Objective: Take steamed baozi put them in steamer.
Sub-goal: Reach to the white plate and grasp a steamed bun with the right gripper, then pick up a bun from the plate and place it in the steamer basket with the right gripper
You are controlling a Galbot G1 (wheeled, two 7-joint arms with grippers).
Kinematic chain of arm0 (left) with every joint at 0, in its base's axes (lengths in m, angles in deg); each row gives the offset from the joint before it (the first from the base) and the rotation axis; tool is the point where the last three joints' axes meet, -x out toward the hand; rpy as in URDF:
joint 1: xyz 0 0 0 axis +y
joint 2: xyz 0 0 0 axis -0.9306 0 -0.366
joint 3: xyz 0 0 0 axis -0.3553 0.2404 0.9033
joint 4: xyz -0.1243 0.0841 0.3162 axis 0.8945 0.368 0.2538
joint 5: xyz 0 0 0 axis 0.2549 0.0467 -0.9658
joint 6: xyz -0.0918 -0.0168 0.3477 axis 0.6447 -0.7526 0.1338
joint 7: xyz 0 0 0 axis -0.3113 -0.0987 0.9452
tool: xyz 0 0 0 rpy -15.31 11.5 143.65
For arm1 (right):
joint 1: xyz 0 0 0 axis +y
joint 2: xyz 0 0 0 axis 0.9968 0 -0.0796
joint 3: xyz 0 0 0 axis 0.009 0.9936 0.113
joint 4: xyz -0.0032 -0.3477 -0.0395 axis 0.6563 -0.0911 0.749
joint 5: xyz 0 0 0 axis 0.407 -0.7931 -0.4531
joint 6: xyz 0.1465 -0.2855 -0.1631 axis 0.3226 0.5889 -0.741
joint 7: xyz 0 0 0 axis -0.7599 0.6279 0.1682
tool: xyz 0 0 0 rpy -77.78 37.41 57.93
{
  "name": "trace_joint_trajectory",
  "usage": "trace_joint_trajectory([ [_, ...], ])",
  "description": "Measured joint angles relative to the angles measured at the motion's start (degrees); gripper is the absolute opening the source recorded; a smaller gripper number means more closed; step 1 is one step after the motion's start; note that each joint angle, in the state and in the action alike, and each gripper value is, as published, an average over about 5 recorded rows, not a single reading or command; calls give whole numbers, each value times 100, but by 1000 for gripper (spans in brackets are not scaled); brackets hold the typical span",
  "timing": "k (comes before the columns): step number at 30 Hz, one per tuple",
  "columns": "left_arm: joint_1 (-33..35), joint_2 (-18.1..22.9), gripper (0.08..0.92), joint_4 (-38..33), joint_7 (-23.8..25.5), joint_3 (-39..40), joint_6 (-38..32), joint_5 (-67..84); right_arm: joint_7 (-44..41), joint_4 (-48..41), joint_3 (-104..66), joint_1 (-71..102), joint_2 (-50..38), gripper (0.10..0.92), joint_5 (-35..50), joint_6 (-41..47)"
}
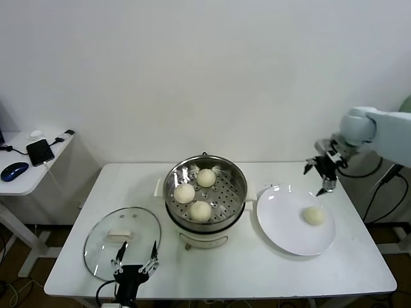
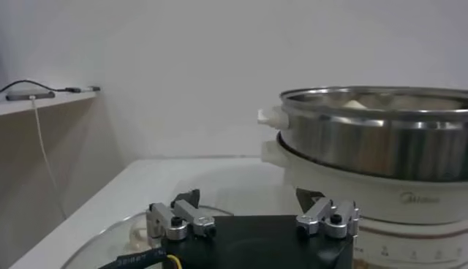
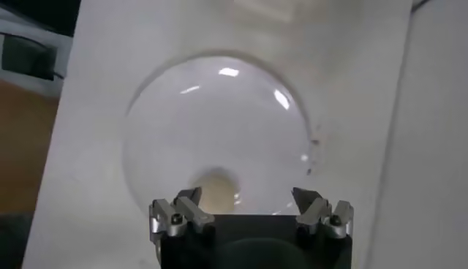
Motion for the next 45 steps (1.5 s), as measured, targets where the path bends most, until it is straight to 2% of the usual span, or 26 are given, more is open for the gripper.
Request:
trace_joint_trajectory([
  [14,62,71,823,65,-3,-44,-28,-51,217,-954,-1437,1946,-59,823,-765,251],
  [26,46,79,823,72,-4,-38,-17,-60,491,-1503,-2231,2858,210,822,-1087,230],
  [30,49,82,823,56,-7,-33,-12,-57,512,-1530,-2335,2947,220,782,-1123,232],
  [35,68,83,823,4,-8,-21,-6,-56,470,-1430,-2339,2919,155,676,-1093,261],
  [41,86,58,823,-44,-9,15,-3,-56,411,-1081,-2047,2431,41,662,-838,365],
  [45,97,15,823,-79,-12,55,-1,-56,372,-710,-1523,1658,88,662,-371,505],
])
